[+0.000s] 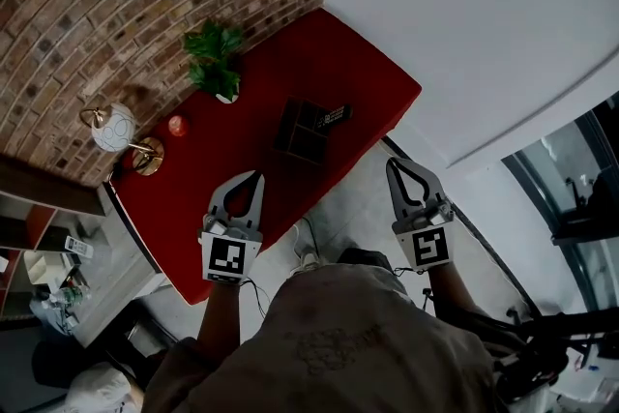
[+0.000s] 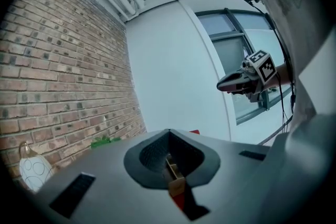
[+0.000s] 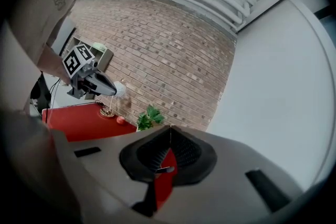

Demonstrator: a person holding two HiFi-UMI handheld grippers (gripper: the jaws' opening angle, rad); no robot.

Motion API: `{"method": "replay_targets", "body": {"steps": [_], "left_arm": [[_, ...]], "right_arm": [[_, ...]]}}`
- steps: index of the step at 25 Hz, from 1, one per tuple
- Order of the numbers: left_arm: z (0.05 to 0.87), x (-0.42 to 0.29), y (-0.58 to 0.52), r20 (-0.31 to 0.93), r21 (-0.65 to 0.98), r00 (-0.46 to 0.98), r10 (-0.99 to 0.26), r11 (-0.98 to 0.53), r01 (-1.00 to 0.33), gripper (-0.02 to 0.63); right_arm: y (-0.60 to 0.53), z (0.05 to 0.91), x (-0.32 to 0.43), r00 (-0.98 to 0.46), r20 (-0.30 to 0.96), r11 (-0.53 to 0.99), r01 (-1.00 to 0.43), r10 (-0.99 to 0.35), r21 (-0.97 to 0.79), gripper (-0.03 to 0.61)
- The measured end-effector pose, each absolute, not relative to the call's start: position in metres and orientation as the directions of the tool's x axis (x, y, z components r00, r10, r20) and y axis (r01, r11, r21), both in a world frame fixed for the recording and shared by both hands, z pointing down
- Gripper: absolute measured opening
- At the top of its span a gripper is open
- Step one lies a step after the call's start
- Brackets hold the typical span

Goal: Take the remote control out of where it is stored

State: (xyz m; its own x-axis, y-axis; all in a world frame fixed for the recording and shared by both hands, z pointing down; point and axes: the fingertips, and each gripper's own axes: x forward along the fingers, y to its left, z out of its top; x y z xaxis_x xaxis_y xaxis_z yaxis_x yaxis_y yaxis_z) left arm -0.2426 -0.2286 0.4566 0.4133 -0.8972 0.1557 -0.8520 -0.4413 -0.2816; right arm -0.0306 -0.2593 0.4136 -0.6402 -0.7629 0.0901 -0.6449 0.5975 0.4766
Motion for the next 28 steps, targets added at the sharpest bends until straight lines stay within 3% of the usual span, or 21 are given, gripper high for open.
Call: {"method": "replay_targets", "body": {"steps": [12,28], "left_arm": [[0.461,-0.237,-0.228,0.173,-0.269,0.356,-0.918,-0.391,-0.88,-0.002],[0.454,-0.194,-0.224,0.173,-0.158,0.367,-0.914,-0.393,-0.906,-0.002]], "right_arm": [[-0.272,0.408,-0.037,-0.688,0.127,0.631,-0.555,-0.714,0.541,0.014],[-0.268,0.41,-0.013,-0.723,0.116,0.666,-0.546,-0.681,0.508,0.014]]}}
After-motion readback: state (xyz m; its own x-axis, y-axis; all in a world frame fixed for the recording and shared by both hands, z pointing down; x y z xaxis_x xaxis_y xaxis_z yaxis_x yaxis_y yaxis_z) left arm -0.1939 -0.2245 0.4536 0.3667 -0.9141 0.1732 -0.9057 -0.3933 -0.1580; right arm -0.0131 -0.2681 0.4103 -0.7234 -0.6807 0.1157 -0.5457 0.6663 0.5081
